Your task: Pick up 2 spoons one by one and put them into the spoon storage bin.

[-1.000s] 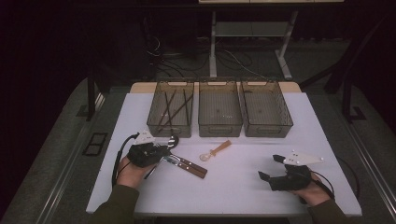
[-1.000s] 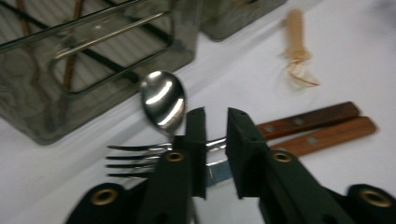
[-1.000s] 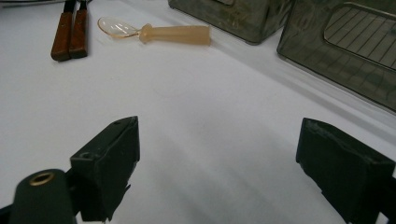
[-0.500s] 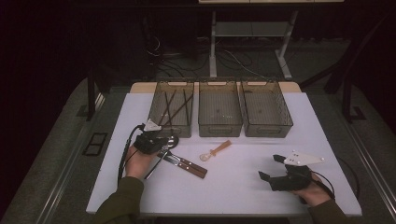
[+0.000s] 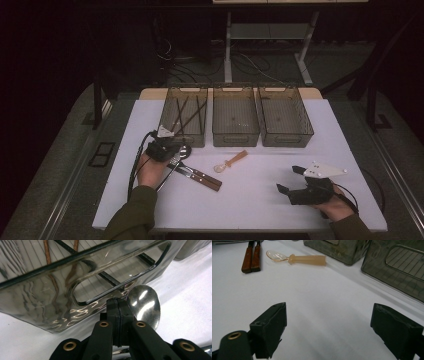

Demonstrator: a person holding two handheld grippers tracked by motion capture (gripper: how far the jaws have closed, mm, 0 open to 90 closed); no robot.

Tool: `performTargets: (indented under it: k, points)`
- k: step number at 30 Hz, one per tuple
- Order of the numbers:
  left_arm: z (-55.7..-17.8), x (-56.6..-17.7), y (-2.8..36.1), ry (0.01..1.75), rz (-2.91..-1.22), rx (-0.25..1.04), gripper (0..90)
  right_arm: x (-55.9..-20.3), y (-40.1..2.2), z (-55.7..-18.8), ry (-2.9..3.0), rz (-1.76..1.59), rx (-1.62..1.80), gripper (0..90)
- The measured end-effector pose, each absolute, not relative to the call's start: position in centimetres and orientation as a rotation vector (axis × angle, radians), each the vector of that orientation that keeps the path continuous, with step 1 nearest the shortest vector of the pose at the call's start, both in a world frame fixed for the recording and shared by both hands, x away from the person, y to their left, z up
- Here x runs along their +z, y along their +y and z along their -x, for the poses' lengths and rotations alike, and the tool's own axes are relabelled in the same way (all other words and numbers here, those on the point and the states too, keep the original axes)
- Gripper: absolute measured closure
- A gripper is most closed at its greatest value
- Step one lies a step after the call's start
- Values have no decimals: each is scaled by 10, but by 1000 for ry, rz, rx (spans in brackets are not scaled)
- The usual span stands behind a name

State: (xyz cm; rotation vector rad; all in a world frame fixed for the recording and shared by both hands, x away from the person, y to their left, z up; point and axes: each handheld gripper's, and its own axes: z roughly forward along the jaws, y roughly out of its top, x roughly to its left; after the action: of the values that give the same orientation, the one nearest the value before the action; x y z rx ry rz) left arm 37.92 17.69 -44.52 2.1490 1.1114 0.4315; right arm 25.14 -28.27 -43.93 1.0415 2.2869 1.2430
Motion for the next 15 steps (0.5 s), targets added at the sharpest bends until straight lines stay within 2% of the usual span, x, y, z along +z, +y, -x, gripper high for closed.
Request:
performTargets:
  k: [15]
  points:
    - [-381, -446, 168, 1074, -2169, 385, 890, -440, -282, -252, 2287, -1029, 1239, 137]
